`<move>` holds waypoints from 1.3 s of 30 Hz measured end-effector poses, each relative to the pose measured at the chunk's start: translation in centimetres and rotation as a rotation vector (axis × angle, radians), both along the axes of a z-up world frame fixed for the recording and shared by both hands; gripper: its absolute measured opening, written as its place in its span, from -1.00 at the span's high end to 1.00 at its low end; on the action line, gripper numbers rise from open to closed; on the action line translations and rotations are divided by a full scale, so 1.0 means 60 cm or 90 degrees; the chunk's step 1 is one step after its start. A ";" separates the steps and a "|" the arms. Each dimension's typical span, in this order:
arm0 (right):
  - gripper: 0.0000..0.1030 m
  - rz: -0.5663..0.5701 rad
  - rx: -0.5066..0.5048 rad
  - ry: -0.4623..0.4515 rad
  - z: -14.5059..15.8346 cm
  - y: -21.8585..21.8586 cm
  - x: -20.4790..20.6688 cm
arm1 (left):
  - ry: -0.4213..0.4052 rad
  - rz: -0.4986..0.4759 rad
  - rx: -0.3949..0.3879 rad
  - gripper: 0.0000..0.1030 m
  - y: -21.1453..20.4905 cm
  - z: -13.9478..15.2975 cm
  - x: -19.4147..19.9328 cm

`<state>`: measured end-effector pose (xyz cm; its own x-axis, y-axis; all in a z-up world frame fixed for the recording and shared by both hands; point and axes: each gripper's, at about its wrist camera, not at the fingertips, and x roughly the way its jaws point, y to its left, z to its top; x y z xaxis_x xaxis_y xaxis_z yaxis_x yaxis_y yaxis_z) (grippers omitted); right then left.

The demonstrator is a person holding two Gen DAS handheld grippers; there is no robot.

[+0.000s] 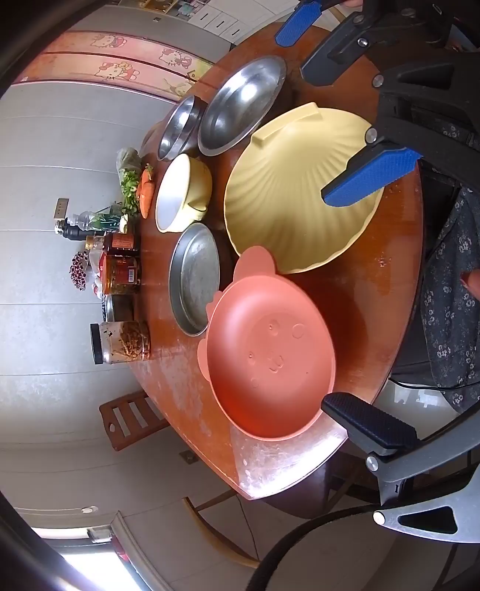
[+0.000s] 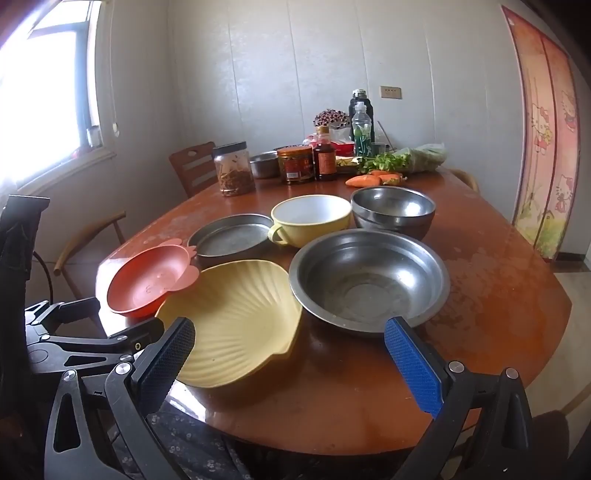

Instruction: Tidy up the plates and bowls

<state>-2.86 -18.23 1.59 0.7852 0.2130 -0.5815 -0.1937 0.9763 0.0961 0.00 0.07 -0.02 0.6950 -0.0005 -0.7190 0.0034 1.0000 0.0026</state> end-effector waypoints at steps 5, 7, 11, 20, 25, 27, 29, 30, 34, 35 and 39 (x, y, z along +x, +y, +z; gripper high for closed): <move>-1.00 0.001 -0.002 0.000 0.000 0.001 -0.003 | -0.002 0.000 0.001 -0.97 0.000 0.000 0.000; -1.00 0.002 -0.003 -0.001 0.000 0.002 -0.004 | -0.003 0.001 0.001 -0.97 0.000 -0.002 0.001; -1.00 0.004 -0.003 -0.002 0.000 0.002 -0.005 | -0.005 0.001 0.001 -0.97 -0.010 0.003 -0.001; -1.00 0.006 -0.008 0.002 -0.001 0.004 -0.005 | -0.008 0.002 0.001 -0.97 -0.001 0.006 -0.007; -1.00 0.010 -0.011 0.005 -0.003 0.007 -0.004 | -0.008 0.003 0.002 -0.97 0.002 0.008 -0.005; -1.00 0.010 -0.011 0.004 -0.002 0.007 -0.005 | -0.009 0.003 0.003 -0.97 0.002 0.008 -0.006; -1.00 0.009 -0.012 0.005 -0.004 0.008 -0.004 | -0.010 0.004 0.002 -0.97 0.003 0.006 -0.007; -1.00 0.009 -0.012 0.005 -0.004 0.008 -0.004 | -0.009 0.004 0.000 -0.97 0.004 0.006 -0.007; -1.00 0.008 -0.012 0.005 -0.003 0.009 -0.004 | -0.006 0.004 -0.003 -0.97 0.005 0.004 -0.005; -1.00 0.008 -0.012 0.004 -0.003 0.009 -0.004 | -0.004 0.005 -0.005 -0.97 0.005 0.004 -0.005; -1.00 0.009 -0.009 0.005 -0.004 0.009 -0.003 | -0.012 0.007 -0.010 -0.97 0.011 0.003 -0.004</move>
